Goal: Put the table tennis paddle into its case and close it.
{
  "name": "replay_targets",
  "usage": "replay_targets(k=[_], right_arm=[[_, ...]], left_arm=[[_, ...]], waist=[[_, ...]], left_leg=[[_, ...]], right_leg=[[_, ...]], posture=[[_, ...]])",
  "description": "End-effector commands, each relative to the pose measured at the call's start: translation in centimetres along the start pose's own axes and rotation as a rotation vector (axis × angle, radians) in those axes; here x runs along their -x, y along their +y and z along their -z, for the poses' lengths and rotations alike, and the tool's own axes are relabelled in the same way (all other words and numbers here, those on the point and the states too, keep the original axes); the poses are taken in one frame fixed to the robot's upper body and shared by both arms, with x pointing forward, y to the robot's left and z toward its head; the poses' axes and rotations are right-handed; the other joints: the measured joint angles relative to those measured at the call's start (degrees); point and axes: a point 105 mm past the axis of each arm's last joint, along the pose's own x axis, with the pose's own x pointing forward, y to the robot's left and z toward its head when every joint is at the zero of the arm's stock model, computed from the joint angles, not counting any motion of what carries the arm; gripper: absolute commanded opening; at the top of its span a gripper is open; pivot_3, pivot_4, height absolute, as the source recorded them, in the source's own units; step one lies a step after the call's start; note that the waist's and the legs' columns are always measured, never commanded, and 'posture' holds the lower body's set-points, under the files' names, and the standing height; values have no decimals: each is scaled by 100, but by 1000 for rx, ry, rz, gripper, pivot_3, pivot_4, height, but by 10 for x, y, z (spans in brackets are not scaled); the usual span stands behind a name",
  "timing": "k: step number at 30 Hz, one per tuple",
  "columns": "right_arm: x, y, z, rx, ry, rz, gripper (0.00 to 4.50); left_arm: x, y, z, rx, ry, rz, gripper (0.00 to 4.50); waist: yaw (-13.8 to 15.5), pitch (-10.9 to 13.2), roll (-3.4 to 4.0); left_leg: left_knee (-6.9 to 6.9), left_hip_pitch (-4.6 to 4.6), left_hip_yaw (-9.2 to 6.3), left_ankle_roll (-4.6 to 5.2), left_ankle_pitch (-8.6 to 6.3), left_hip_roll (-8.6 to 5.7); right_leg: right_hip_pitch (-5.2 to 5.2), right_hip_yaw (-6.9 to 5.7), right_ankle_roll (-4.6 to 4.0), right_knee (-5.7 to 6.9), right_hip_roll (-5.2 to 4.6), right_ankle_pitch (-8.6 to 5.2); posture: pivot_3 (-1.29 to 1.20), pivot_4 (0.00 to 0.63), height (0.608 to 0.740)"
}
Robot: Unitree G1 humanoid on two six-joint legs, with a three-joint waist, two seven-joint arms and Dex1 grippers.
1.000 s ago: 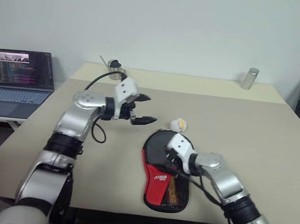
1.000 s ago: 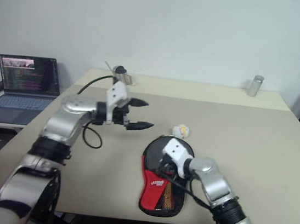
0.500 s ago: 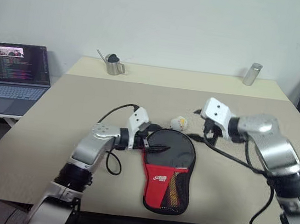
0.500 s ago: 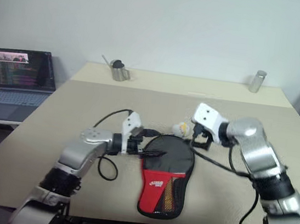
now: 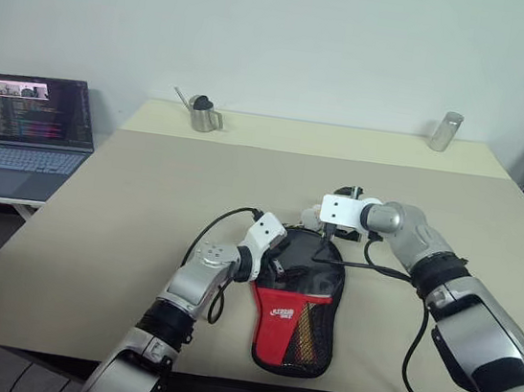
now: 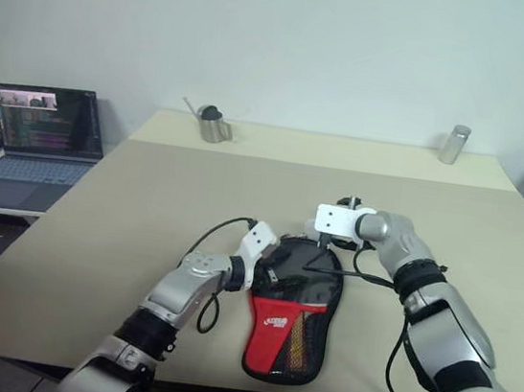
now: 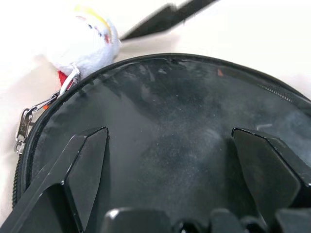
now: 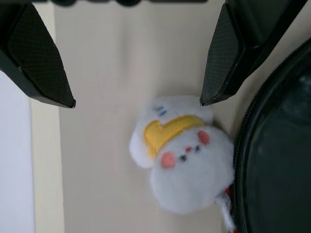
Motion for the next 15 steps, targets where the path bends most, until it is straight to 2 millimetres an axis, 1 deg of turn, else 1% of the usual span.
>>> replay_targets(k=[1,5,8,15], right_arm=[[-1,-11,-15,43,-50,23,4500],[-9,-3,-25,70,-65,-9,4500],[-14,-1,-33,74,-66,-5,4500],[-24,1,-45,113,-55,40,4500]], left_arm=[[1,-4,17,35,62,3,4450],[2,-3,15,25,64,-8,4450],[2,-6,14,5,73,-6,4450],[5,-10,15,-7,84,-1,4450]], waist=[[-18,-1,1],[-35,-1,2],[-45,-2,3],[-49,-3,5]], left_leg=[[0,2,0,0,0,0],[0,13,4,0,0,1],[-5,33,9,-1,0,3],[-7,39,12,-1,0,4]], right_leg=[[2,0,0,0,0,0],[8,5,0,8,2,0],[21,6,0,9,5,0],[21,12,-1,13,7,0]], posture=[[0,150,740],[0,150,740],[0,150,740],[0,150,740]])
